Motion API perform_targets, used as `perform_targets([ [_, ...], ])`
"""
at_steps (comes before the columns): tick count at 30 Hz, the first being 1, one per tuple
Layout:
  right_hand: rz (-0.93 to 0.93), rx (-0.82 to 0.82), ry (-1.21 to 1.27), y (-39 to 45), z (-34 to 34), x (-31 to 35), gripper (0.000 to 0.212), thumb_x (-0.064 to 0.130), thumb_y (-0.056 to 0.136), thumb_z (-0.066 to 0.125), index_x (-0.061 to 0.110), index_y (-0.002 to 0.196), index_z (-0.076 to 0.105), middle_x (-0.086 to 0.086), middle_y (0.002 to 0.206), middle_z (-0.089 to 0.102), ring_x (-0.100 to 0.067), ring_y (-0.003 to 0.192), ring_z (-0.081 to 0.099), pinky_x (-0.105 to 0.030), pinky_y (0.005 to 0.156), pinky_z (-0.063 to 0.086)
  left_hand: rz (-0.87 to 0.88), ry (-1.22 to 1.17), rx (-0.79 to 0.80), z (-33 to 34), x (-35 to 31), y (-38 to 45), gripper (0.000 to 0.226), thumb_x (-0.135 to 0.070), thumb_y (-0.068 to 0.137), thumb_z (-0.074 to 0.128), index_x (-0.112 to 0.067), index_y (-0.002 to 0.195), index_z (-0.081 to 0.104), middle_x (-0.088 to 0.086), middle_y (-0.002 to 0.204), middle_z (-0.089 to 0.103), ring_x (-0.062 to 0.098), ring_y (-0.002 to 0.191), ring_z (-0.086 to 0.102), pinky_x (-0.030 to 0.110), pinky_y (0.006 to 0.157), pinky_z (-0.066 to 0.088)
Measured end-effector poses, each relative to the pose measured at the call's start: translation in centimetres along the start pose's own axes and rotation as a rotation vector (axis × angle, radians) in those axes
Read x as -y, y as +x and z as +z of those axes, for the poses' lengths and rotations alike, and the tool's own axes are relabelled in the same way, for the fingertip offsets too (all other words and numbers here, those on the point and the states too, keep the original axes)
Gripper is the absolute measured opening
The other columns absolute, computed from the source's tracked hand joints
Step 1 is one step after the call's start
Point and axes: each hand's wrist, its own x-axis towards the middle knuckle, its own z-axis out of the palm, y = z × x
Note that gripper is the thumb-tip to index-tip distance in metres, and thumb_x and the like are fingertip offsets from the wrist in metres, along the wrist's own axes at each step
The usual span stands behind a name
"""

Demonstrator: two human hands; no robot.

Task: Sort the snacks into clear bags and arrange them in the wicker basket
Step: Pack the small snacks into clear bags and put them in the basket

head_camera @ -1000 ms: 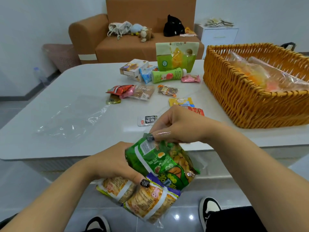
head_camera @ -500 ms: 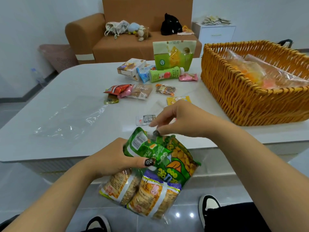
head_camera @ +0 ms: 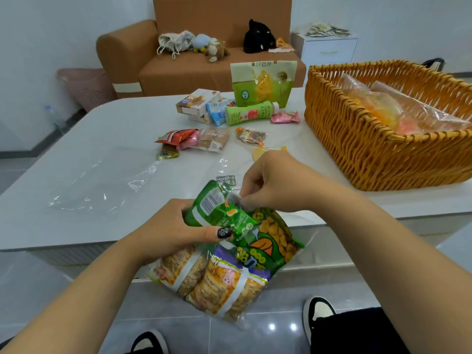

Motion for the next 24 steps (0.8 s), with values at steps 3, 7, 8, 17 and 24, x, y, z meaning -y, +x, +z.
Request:
perform_targets([
  [3,0.018,0.108,-0.032,0.2,1.2,-0.3,0.007,0.019,0.078,0.074,0.016,0.072,0.075,0.006,0.064,0.07,-0.006,0.058,0.061,-0.018,0.053,0.048,-0.019,0.059,0.038,0.5,0.3,0.0,0.031,-0.027,0.064,0.078,-0.02,0.094,0.074,-0.002,0.089,0.077,0.011,0.082,0.073,0.018,0.066,0.053],
  [7,-0.016,-0.264,0.129,0.2,-0.4,-1.1,0.01,0.019,0.085,0.069,0.014,0.086,0.078,0.004,0.08,0.074,-0.008,0.075,0.067,-0.024,0.073,0.054,0.0,-0.06,-0.114,0.0,0.8,0.5,0.034,-0.037,0.057,0.09,-0.021,0.084,0.077,0.0,0.087,0.077,0.015,0.078,0.074,0.024,0.065,0.057],
  [8,-0.023,-0.447,0.19,0.2,-1.1,-1.3,0.01,0.019,0.087,0.068,0.016,0.09,0.076,0.006,0.084,0.073,-0.008,0.08,0.066,-0.025,0.078,0.053,0.003,-0.127,-0.182,-0.2,0.9,0.7,0.041,-0.042,0.049,0.093,-0.022,0.082,0.078,0.003,0.088,0.077,0.017,0.079,0.074,0.028,0.066,0.059],
  [17,0.333,-0.271,1.202,1.7,2.1,-5.4,0.05,0.023,0.079,0.073,0.011,0.125,0.055,-0.004,0.097,0.065,-0.013,0.078,0.066,-0.037,0.076,0.056,0.017,-0.636,-0.39,-0.2,1.5,2.9,0.063,-0.036,0.05,0.093,-0.007,0.102,0.072,0.015,0.104,0.074,0.029,0.09,0.073,0.038,0.07,0.06],
  [24,0.315,-0.191,1.108,2.2,4.4,-6.5,0.012,0.01,0.09,0.063,0.012,0.079,0.06,-0.006,0.079,0.068,-0.019,0.071,0.065,-0.029,0.055,0.053,-0.15,-0.671,-0.314,-0.1,3.0,2.6,0.059,-0.03,0.07,0.076,-0.004,0.122,0.063,0.02,0.115,0.069,0.035,0.102,0.068,0.046,0.087,0.056],
])
